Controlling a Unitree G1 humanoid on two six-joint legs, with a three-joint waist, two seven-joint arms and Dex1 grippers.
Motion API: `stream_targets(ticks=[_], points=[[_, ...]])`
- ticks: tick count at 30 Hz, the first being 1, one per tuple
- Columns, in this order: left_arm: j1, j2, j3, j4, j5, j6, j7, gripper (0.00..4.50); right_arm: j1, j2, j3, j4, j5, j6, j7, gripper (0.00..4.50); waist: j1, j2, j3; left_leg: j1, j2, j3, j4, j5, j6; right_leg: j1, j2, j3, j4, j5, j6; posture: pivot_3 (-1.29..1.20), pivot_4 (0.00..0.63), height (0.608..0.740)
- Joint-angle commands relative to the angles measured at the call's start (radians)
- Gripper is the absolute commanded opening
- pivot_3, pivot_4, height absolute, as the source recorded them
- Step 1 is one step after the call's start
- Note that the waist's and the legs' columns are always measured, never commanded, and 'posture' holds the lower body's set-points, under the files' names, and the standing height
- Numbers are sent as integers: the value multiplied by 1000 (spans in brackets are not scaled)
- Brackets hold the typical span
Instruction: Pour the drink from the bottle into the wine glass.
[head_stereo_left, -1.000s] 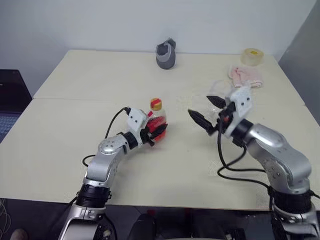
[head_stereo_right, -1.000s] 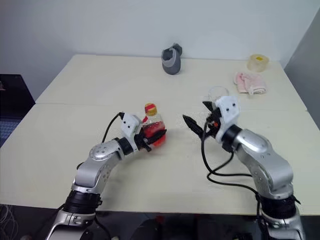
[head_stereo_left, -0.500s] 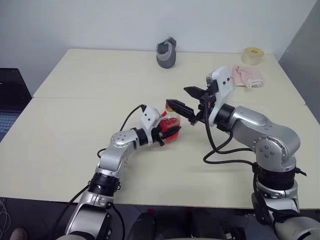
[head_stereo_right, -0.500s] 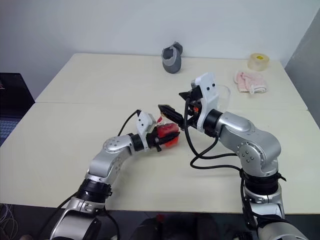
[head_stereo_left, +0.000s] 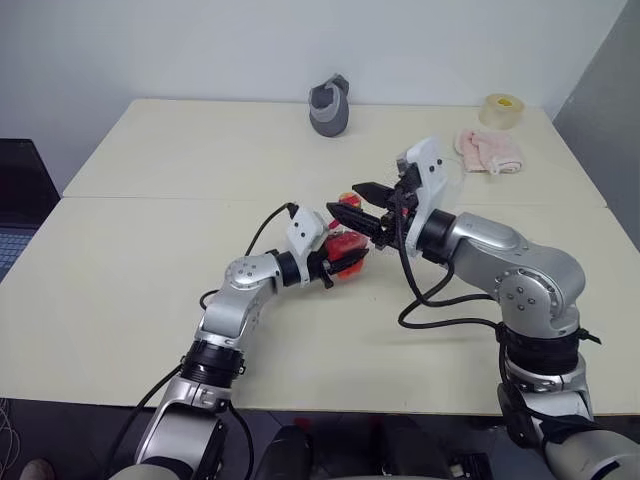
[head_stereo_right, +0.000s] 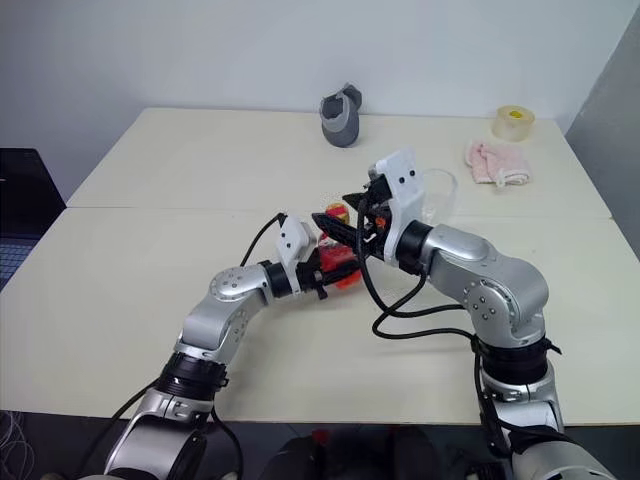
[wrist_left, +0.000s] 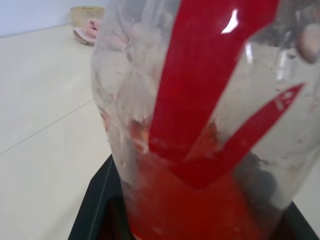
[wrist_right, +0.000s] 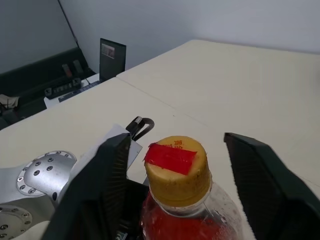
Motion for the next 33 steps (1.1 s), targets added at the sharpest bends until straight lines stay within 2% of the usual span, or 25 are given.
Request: stream_targets(ticks=[1, 3, 9, 14, 21, 28, 33], points=[[-29, 2, 9, -18, -5, -12, -10, 1759, -30, 6, -26, -15, 9, -29, 4, 1760, 0, 0, 0, 0, 0, 0, 0, 0, 0, 0, 0, 0, 0, 0, 0, 0, 150, 740], [-30, 3, 10, -23, -6, -7, -9, 1759, -26, 11, -29, -17, 13, -33, 4, 1291, 0, 0, 0, 0, 0, 0, 0, 0, 0, 0, 0, 0, 0, 0, 0, 0, 150, 740], [13, 25, 20, -149, -35, 57, 0, 1759, -26, 22, -20, -16, 7, -73, 31, 1292, -1, 0, 0, 0, 0, 0, 0, 0, 0, 0, 0, 0, 0, 0, 0, 0, 150, 740], [84, 79, 42, -336, -86, 130, -13, 1759, -62, -10, 40, 28, 15, -177, 232, 1292, -10, 1, 0, 0, 0, 0, -1, 0, 0, -1, 0, 1, -1, 0, 0, 0, 150, 740], [122, 147, 91, -471, -156, 203, -16, 1759, -134, -50, 114, 98, 50, -260, 560, 1292, -14, 1, 0, 0, 1, 0, 0, -2, 3, 0, 0, 0, 0, 0, 0, 0, 150, 740], [159, 189, 109, -516, -196, 244, -16, 1759, -212, -44, 117, 196, 35, -274, 653, 1292, -16, 1, 1, 0, 1, 0, 0, -2, 3, 0, 0, 0, -1, 0, 0, 0, 150, 740], [171, 198, 128, -503, -192, 243, 8, 1759, -224, -84, 27, 199, 100, -175, 611, 2999, -16, 1, 1, 0, 1, -1, 0, -2, 3, 0, 0, 0, -1, 0, 0, 0, 150, 740]])
